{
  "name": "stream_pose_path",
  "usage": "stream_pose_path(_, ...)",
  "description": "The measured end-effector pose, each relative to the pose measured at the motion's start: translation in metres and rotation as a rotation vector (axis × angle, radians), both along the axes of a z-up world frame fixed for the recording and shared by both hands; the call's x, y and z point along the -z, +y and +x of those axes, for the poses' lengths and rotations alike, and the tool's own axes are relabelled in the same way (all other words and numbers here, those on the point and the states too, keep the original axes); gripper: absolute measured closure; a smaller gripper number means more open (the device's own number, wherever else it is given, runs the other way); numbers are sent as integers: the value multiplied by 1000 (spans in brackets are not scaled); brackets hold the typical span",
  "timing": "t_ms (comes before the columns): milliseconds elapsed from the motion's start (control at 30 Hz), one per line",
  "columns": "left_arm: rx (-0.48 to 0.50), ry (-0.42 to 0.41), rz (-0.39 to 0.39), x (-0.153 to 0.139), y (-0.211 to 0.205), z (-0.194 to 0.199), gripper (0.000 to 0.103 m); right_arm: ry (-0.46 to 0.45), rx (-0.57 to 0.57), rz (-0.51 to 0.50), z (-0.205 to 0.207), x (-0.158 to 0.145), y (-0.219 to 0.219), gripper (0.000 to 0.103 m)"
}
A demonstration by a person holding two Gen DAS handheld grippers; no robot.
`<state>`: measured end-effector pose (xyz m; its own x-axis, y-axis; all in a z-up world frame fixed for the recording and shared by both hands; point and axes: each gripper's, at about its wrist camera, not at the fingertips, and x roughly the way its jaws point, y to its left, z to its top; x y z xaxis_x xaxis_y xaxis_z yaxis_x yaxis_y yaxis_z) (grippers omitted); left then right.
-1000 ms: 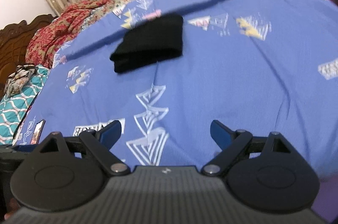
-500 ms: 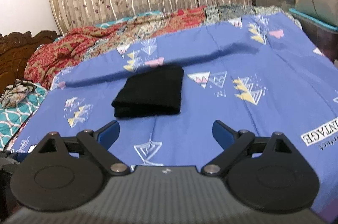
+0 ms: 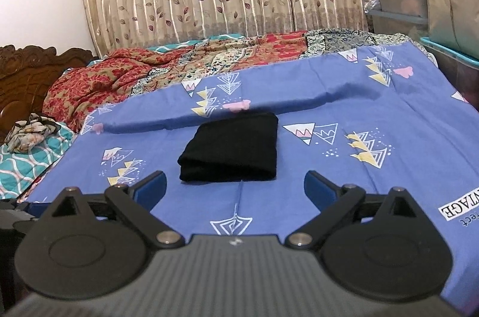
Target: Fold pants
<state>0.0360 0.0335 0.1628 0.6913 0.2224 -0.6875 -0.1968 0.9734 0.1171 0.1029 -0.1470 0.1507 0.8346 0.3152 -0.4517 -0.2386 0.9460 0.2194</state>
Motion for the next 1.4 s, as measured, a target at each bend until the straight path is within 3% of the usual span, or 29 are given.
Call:
stream_pose_path(367,9,1,-21,-3,-8,-2,0,-45,22,23,-10,-2,-1,3)
stream_pose_path(900,39,154,-63,33,-17,-9,0,47,40,36,-14,23,-3,3)
stream_pose_path(1400,52,250,-37,62,-20,-11,0,136,38,41,-16,47,-1,3)
